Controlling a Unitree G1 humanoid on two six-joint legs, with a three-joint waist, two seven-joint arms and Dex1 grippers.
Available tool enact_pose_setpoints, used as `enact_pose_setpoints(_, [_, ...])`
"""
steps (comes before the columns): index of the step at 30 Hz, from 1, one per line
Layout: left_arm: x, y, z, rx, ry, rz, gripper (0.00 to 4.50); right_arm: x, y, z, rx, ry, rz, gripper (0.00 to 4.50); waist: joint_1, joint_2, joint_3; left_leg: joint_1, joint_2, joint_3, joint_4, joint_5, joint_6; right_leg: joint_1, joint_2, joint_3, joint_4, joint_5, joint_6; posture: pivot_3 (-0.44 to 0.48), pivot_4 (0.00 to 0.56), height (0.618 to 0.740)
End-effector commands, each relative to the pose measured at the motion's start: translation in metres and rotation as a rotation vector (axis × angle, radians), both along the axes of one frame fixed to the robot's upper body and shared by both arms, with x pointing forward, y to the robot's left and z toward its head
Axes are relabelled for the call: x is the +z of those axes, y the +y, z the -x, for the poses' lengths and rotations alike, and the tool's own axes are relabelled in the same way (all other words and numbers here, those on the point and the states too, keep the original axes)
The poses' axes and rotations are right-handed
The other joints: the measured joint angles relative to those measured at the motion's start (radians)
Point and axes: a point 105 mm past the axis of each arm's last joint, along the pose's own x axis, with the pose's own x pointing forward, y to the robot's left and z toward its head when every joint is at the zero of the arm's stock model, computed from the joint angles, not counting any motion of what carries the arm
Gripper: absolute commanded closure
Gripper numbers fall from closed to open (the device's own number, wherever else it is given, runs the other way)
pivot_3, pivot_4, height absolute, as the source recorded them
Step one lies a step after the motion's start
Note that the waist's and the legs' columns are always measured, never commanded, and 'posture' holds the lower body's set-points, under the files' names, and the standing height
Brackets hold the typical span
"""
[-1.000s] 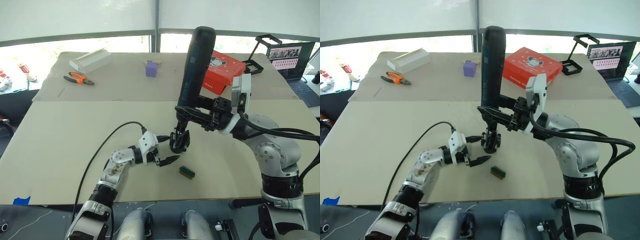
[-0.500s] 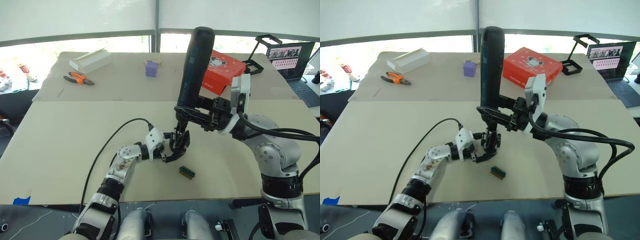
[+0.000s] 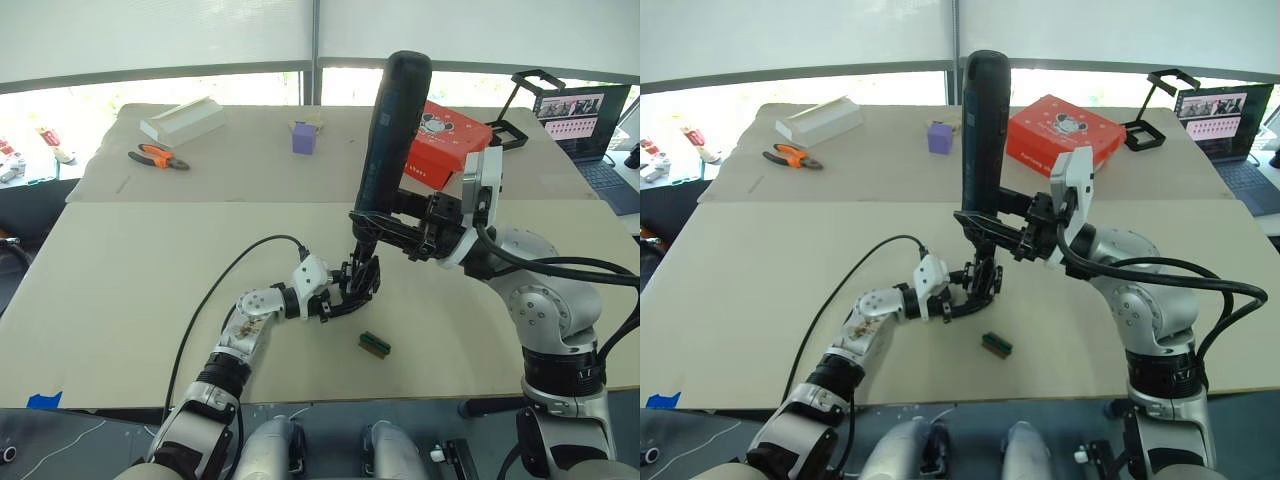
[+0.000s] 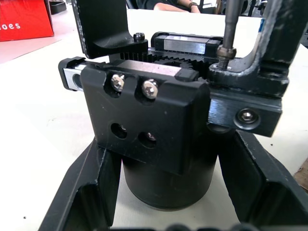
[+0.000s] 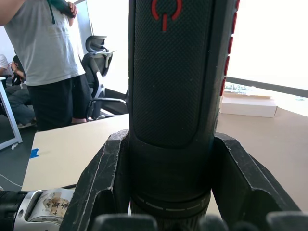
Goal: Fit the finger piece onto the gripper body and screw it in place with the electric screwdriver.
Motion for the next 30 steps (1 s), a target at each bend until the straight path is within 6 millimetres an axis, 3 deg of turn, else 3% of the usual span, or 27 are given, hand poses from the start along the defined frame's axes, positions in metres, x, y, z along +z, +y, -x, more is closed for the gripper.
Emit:
enact_pose_setpoints(1, [-0.002,-0.006,0.002,-0.020,0.008,-0.016,2.07,0.004,0.003,0.005,-0.005,-0.053,0.015,2.59,0.000,0.000,0.000,0.000,0.000,0.000,0.000,0.000,0.000,0.000,0.000,0.000,0.000,0.000,0.000,0.000,0.150,0.740])
enact_pose_setpoints(30, [-0.002,-0.003,0.003,0.013,0.012,-0.012,2.07,-0.047,0.020,0.002,-0.042,0.111,0.092,2.59,-0.001,0.000,-0.001,0.009,0.001,-0.003,-0.002,-0.001,0.001,0.010,-0.001,-0.001,-0.003,0.000,0.000,0.000,0.150,0.740])
